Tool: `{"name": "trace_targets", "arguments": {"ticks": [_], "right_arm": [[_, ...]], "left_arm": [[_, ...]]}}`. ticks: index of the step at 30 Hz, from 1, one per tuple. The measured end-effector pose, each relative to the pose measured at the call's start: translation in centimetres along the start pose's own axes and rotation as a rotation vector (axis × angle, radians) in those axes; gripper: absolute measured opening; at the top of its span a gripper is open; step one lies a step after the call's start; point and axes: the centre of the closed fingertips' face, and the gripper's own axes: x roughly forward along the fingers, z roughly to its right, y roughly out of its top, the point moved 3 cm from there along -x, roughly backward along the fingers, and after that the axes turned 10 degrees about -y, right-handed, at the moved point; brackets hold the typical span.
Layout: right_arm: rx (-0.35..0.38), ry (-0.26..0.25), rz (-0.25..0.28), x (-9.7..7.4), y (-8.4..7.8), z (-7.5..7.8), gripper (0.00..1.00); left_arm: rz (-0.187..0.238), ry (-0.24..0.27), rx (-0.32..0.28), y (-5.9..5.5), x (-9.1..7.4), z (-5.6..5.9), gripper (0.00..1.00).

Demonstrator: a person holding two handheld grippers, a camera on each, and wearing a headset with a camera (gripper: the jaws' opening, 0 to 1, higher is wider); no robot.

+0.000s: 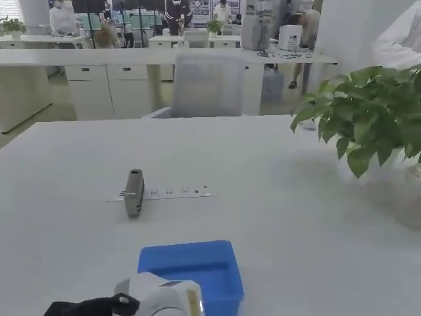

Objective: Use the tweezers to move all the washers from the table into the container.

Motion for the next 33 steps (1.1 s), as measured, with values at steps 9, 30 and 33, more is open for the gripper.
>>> {"name": "trace_targets", "arguments": {"ticks": [9,30,33], "right_arm": [[0.03,-0.007,-0.001,0.1,0.0,0.2,0.0],[0.033,0.007,0.001,0.1,0.0,0.0,0.0],[0.05,0.04,0.015,0.0,0.2,-0.6,0.0]], "left_arm": [[-0.093,-0.117,0.082,-0.6,0.7,-0.7,0.16],[-0.058,-0.176,0.091,-0.1,0.0,-0.4,0.02],[0.014,-0.122,0.046,0.3,-0.8,-0.2,0.02]]}}
